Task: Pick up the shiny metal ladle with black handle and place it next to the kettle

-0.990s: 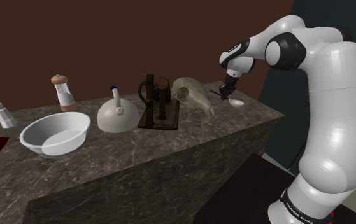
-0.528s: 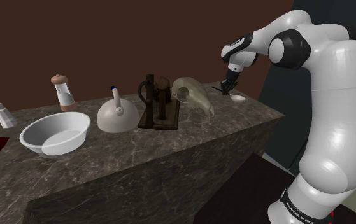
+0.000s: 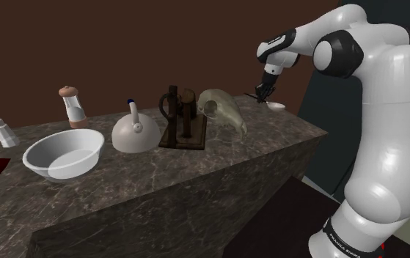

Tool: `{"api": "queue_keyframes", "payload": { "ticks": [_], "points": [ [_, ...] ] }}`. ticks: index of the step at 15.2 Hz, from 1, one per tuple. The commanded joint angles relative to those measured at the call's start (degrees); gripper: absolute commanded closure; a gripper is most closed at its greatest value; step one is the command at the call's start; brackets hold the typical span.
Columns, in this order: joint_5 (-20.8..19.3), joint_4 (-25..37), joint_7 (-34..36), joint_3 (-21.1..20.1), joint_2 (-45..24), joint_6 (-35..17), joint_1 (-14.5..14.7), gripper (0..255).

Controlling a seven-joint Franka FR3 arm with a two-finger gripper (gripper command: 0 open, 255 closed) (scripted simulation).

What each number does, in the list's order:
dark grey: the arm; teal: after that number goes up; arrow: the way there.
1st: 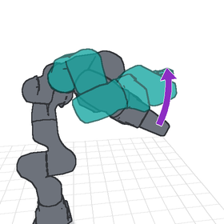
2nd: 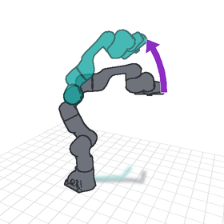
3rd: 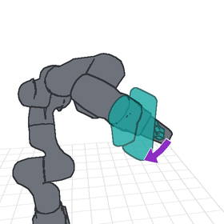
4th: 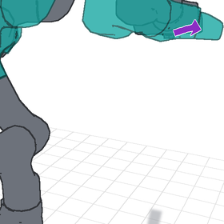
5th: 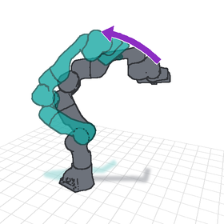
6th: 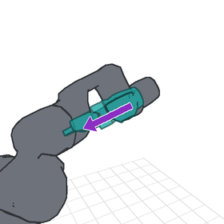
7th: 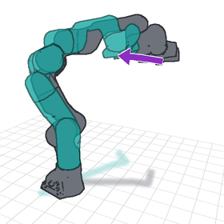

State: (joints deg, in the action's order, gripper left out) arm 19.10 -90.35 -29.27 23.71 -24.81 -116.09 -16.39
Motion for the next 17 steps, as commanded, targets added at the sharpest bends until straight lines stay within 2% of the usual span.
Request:
{"api": "queue_keyframes", "payload": {
  "ticks": [1,17],
  "points": [
    [-0.3,0.9,0.3,0.2,0.5,1.4,0.0,255],
    [-1.8,11.2,2.6,0.9,1.9,12.7,-0.7,255]
  ]
}}
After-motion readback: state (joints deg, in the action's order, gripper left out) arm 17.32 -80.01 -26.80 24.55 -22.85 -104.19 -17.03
